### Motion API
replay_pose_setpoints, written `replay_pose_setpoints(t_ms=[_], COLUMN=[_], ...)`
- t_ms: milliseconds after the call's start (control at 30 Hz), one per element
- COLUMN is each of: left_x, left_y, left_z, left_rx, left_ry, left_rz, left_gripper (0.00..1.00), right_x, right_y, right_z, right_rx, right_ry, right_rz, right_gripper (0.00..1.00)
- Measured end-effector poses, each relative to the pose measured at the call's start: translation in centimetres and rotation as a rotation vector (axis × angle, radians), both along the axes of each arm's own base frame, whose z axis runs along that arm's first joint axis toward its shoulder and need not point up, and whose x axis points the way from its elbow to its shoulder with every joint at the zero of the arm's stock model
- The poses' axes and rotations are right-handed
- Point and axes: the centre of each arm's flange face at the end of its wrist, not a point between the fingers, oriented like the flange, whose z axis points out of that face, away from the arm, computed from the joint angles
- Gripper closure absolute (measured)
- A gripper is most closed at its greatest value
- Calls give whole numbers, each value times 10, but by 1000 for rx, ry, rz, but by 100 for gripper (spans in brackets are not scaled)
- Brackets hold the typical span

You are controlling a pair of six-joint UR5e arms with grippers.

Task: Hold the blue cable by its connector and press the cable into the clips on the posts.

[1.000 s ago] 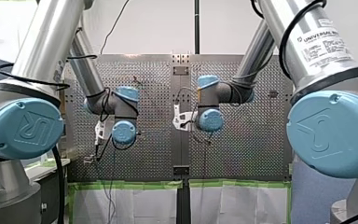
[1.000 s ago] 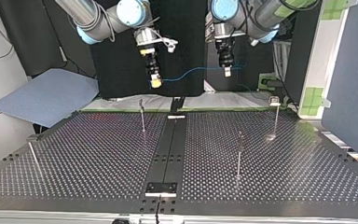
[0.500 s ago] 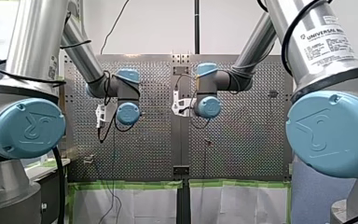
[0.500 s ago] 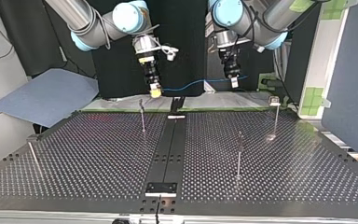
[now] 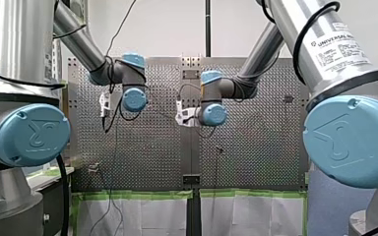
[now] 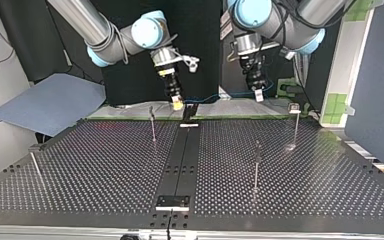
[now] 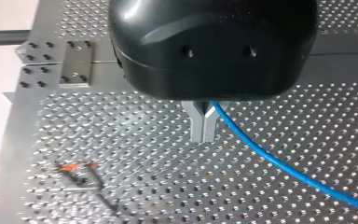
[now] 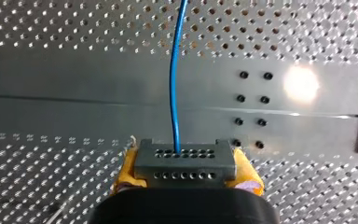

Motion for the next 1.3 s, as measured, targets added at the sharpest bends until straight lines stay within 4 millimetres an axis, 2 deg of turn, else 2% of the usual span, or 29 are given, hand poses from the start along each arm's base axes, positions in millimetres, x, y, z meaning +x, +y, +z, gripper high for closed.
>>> replay_pose_setpoints(t_ms=[167, 367, 533, 633, 1067, 1300], left_x=[1, 14, 19, 22, 32, 49], left_y=[3, 0, 1, 2, 13, 14], left_z=[18, 28, 55, 65, 70, 71], left_rx=[-2, -10, -37, -43, -42, -35], left_ry=[-24, -34, -92, -106, -112, -96], left_rz=[5, -6, -7, -4, 13, -8], left_gripper=[100, 100, 100, 100, 100, 100], right_x=[12, 26, 38, 47, 68, 70], right_y=[-4, -4, -1, 1, -9, -16], right_z=[22, 58, 78, 90, 145, 159], right_rx=[-21, -51, -65, -78, -119, -117], right_ry=[-17, -46, -51, -65, -140, -174], right_rz=[10, 25, 43, 53, 66, 62], right_gripper=[100, 100, 100, 100, 100, 100])
